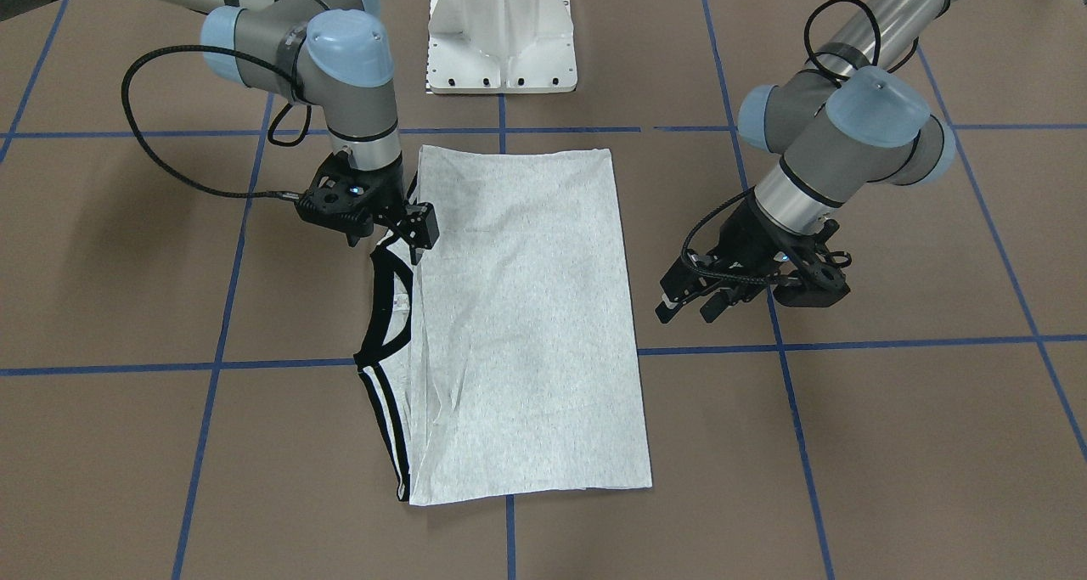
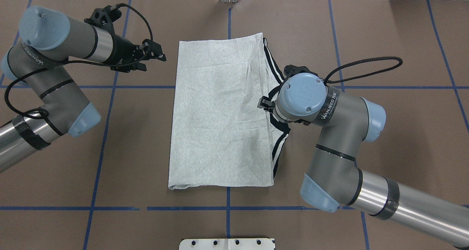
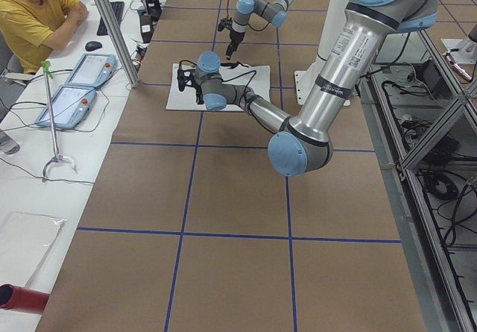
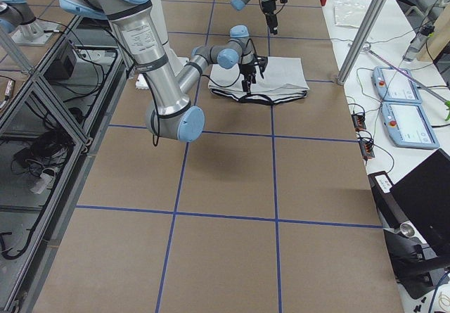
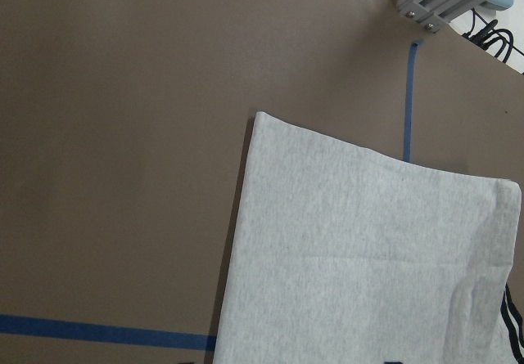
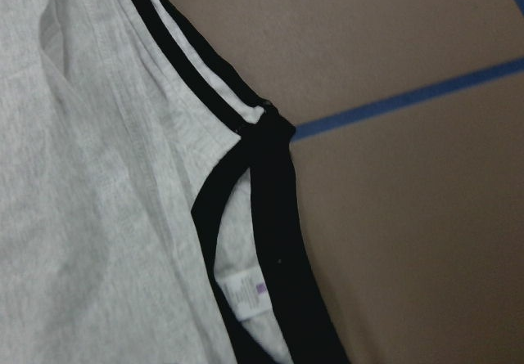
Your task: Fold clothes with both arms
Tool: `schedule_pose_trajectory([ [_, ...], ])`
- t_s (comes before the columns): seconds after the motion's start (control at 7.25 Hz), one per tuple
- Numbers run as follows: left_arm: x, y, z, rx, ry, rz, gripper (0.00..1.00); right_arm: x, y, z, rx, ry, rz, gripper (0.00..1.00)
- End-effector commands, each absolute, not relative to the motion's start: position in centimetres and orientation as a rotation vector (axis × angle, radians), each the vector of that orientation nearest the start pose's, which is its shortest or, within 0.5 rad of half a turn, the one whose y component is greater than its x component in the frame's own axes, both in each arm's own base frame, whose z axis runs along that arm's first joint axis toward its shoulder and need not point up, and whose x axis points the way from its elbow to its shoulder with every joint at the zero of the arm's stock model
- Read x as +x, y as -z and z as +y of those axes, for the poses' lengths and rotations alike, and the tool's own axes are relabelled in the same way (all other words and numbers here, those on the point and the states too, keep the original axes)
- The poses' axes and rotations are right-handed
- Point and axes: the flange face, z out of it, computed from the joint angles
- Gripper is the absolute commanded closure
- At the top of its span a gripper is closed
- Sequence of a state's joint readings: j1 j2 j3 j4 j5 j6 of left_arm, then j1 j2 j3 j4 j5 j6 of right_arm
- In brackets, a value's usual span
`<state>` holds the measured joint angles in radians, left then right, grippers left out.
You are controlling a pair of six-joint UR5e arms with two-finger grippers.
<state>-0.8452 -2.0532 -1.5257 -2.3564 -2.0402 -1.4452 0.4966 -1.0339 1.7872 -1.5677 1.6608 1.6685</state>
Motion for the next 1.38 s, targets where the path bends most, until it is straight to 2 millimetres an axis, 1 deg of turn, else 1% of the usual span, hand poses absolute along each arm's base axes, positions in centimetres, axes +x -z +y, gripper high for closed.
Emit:
schedule_pose_trajectory([
  [0.0, 37.6, -31.2, -55.7, 0.198, 0.334, 1.253, 0.19, -53.0, -25.3, -36.7, -0.071, -0.743, -0.805, 0.02],
  [0.14, 37.6, -31.2, -55.7, 0.199, 0.335, 1.253, 0.19, -54.1, -25.3, -35.1, -0.098, -0.777, -0.801, 0.04],
  [0.28, 37.6, -31.2, -55.7, 0.201, 0.336, 1.252, 0.19, -54.7, -25.4, -34.2, -0.133, -0.828, -0.796, 0.07],
  [0.41, 37.6, -31.2, -55.7, 0.201, 0.336, 1.252, 0.19, -55.1, -25.1, -33.5, -0.183, -0.921, -0.799, 0.08],
  [0.55, 37.4, -31.1, -55.7, 0.204, 0.338, 1.253, 0.19, -55.4, -24.8, -32.8, -0.211, -0.96, -0.801, 0.09],
  [0.69, 37.5, -31.1, -55.7, 0.204, 0.338, 1.253, 0.19, -55.9, -24.4, -32.2, -0.213, -0.958, -0.805, 0.09],
  [0.83, 37.5, -31.1, -55.6, 0.204, 0.338, 1.253, 0.19, -56.2, -24.7, -31.4, -0.217, -0.946, -0.8, 0.09],
  [1.1, 37.4, -31.5, -55.5, 0.203, 0.34, 1.249, 0.19, -56.8, -25.5, -29.1, -0.218, -0.913, -0.788, 0.09],
  [1.24, 37.3, -31.3, -55.5, 0.206, 0.34, 1.252, 0.19, -57.6, -26.0, -27.5, -0.209, -0.894, -0.779, 0.09],
])
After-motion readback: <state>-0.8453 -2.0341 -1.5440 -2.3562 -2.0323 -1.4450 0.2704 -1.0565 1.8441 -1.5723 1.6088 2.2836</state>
